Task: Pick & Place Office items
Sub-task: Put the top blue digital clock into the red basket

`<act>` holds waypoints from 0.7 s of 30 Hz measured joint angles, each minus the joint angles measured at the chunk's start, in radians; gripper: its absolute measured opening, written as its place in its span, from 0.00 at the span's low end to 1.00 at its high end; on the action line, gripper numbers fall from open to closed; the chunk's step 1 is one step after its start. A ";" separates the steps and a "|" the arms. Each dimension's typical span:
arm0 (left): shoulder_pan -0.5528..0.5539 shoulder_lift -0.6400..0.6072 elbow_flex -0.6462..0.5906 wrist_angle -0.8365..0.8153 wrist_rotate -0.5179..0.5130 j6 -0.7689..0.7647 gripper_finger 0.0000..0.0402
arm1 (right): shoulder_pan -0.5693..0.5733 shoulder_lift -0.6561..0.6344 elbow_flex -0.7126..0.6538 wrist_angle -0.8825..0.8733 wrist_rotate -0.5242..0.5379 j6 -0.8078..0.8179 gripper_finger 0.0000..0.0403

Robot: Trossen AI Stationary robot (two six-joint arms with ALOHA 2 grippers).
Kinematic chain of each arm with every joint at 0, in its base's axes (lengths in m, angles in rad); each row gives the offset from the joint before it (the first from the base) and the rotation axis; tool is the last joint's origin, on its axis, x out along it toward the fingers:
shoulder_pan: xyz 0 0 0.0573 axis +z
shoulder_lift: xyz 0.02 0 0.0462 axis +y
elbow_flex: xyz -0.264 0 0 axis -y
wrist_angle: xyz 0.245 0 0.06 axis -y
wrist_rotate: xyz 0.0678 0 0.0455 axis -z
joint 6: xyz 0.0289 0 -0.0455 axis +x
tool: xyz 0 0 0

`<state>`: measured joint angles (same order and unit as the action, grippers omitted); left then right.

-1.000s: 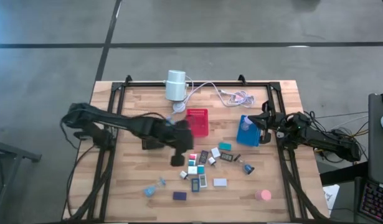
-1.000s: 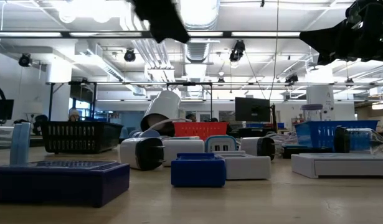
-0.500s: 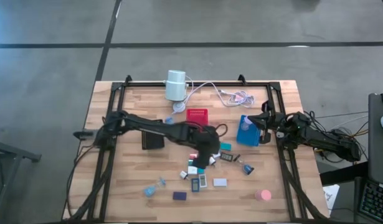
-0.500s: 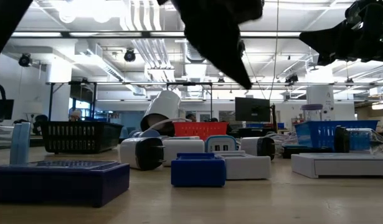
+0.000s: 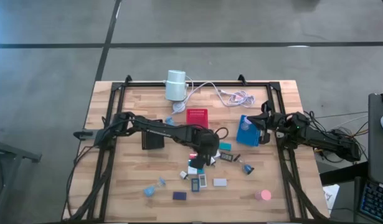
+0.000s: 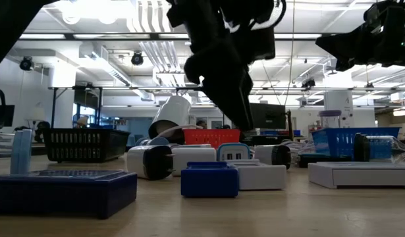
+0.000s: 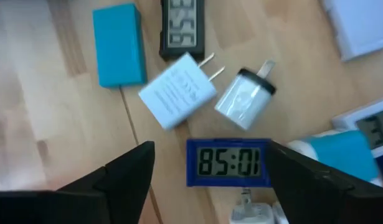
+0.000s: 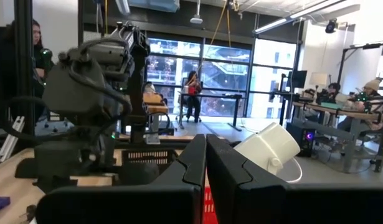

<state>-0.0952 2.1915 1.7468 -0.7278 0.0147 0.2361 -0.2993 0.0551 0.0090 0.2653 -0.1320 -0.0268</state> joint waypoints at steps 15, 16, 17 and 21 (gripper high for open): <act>-0.009 0.033 0.000 0.001 0.006 -0.019 0.82 | 0.000 0.002 0.000 -0.010 0.000 0.063 0.02; -0.009 0.039 0.000 0.001 0.007 -0.020 0.82 | 0.000 0.004 0.000 -0.015 0.001 0.073 0.02; -0.010 0.043 0.000 -0.004 0.006 -0.020 0.82 | 0.000 0.005 0.000 -0.019 0.001 0.075 0.02; -0.018 0.053 0.000 -0.021 0.012 -0.023 0.82 | 0.000 0.006 0.000 -0.023 0.001 0.073 0.02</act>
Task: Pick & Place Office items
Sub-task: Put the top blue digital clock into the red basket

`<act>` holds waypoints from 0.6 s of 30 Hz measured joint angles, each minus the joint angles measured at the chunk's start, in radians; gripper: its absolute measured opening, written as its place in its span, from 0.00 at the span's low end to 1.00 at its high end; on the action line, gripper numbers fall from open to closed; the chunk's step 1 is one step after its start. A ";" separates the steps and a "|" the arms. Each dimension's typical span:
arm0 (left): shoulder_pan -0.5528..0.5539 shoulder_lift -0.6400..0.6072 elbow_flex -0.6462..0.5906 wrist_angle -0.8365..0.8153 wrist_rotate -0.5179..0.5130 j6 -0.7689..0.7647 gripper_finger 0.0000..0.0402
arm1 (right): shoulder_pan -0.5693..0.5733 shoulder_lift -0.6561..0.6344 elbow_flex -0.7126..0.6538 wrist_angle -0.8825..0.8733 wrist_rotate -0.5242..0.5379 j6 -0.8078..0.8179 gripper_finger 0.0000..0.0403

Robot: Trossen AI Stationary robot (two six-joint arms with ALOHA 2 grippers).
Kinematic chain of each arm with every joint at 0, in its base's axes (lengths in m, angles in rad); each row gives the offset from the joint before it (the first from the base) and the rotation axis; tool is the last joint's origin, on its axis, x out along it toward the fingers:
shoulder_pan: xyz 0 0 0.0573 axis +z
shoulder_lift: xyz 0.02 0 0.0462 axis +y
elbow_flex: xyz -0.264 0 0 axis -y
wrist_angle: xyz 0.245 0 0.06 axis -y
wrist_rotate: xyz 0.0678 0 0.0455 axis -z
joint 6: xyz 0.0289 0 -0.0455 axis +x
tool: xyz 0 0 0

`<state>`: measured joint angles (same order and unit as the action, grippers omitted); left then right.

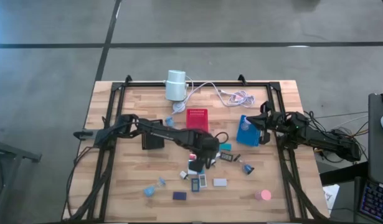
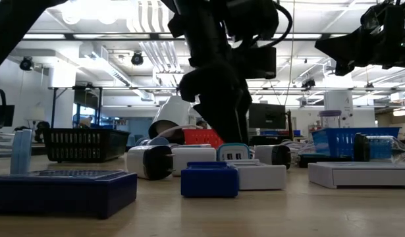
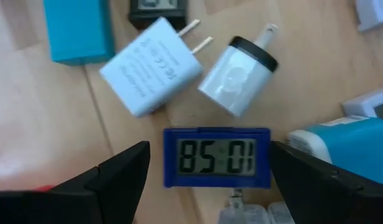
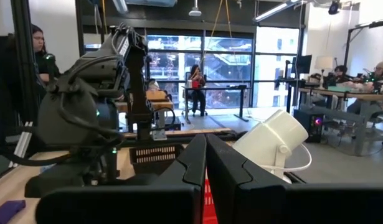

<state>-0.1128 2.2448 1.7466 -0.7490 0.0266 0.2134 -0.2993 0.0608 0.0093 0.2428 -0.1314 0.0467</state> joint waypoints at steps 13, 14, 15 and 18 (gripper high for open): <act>-0.011 0.000 -0.034 0.053 0.004 0.016 0.82 | 0.000 0.000 0.000 -0.004 0.000 -0.001 0.02; -0.010 0.000 -0.036 0.056 0.010 0.019 0.82 | 0.000 0.000 0.000 -0.005 0.000 0.000 0.02; -0.010 -0.001 -0.042 0.061 0.010 0.027 0.82 | 0.000 0.000 0.000 -0.007 0.000 0.000 0.02; -0.009 -0.003 -0.062 0.087 0.006 0.041 0.82 | 0.000 0.000 0.000 -0.008 0.000 -0.001 0.02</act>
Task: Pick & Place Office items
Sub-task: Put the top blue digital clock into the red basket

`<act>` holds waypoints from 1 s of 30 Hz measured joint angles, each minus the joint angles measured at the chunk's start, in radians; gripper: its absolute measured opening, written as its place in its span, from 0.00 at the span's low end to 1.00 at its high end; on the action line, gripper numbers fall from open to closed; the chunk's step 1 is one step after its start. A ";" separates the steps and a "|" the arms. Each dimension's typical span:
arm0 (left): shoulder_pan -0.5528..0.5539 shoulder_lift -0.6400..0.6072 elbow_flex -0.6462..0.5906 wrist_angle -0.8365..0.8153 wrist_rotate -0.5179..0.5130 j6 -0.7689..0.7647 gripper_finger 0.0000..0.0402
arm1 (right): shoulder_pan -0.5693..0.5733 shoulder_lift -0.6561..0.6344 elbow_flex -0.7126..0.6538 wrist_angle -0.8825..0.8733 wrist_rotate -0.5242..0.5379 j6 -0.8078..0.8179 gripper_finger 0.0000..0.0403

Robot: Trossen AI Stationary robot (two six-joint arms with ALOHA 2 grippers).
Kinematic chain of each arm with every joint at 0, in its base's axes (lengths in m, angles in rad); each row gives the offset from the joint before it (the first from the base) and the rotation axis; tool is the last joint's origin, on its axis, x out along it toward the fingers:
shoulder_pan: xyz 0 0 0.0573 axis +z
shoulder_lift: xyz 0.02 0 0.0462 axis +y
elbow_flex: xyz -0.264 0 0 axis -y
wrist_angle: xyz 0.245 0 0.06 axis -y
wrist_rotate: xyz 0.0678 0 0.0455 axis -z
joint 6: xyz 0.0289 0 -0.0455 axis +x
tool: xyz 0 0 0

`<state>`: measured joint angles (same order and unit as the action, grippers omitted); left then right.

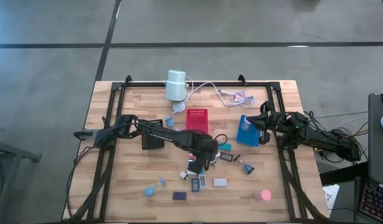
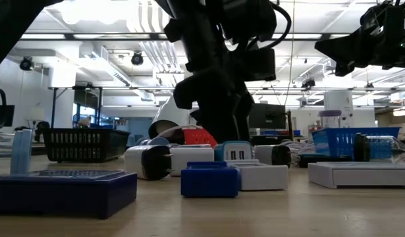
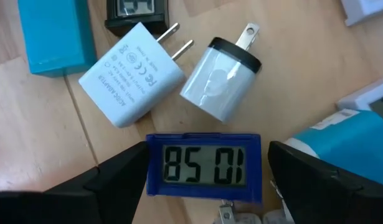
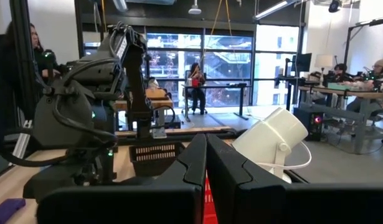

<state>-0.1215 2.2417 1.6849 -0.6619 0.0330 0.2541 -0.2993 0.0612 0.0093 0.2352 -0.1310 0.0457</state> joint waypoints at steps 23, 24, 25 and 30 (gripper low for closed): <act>0.002 0.001 0.007 0.007 0.004 0.001 0.81 | 0.000 0.001 0.000 0.000 0.000 -0.001 0.02; 0.002 0.001 0.010 0.005 0.004 0.001 0.80 | 0.000 0.001 0.000 0.000 0.000 -0.001 0.02; 0.002 0.000 0.011 0.004 0.004 0.001 0.79 | 0.000 0.001 0.000 -0.001 0.000 -0.001 0.02; 0.002 0.000 0.012 -0.023 0.004 -0.012 0.66 | 0.000 0.001 0.000 -0.013 0.000 -0.001 0.02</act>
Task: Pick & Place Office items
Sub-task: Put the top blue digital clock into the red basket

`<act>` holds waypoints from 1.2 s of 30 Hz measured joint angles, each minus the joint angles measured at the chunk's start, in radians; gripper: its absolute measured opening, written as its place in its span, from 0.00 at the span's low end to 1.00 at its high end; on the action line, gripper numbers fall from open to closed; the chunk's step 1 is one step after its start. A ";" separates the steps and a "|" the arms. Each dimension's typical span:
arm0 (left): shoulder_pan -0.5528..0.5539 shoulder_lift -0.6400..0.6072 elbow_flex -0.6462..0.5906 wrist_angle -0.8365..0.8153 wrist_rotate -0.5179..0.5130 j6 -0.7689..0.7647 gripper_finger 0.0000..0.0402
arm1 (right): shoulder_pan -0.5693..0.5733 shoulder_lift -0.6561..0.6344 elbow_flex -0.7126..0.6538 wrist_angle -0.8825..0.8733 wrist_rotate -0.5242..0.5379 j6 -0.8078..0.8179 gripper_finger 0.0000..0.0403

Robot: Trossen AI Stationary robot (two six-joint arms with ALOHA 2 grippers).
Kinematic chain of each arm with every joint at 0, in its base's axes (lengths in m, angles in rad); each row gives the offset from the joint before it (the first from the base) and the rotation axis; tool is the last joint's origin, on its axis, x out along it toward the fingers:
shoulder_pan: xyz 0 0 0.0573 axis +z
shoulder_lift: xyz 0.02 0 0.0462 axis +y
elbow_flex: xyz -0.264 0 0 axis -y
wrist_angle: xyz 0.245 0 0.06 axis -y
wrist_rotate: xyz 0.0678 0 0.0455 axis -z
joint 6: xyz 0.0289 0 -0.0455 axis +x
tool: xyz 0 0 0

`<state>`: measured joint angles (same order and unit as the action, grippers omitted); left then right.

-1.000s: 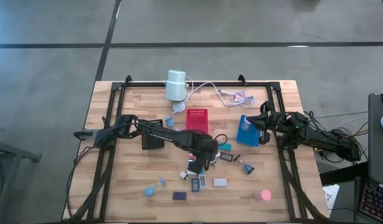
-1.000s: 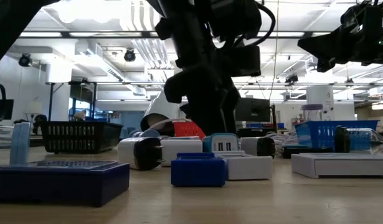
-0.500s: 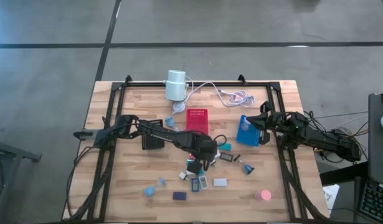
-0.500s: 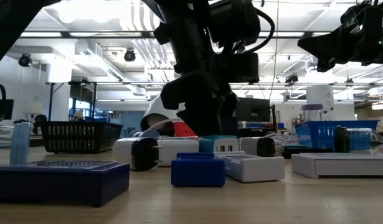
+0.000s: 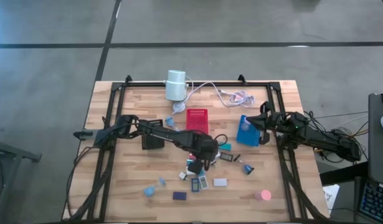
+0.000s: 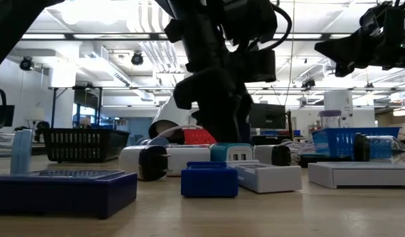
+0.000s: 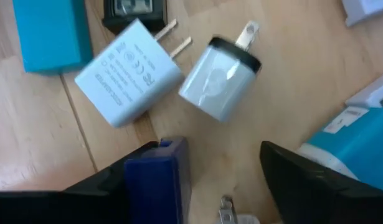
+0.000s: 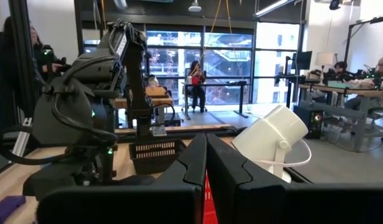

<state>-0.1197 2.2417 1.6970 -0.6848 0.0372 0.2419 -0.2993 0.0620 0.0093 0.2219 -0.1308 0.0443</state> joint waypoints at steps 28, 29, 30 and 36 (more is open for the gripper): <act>0.002 -0.315 -0.039 -0.019 0.005 -0.067 0.10 | -0.001 0.000 0.000 -0.009 0.000 0.002 0.02; 0.002 -0.372 -0.081 0.026 0.008 -0.067 0.10 | 0.000 -0.001 0.000 -0.009 -0.001 0.002 0.02; 0.002 -0.434 -0.128 0.069 0.008 -0.066 0.10 | -0.001 -0.001 0.000 -0.010 0.000 0.002 0.02; 0.008 -0.862 -0.579 0.472 0.015 -0.136 0.10 | 0.000 0.001 0.000 -0.028 -0.001 0.004 0.02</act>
<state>-0.1115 1.3800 1.1177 -0.2131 0.0521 0.1059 -0.2993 0.0628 0.0093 0.1936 -0.1318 0.0479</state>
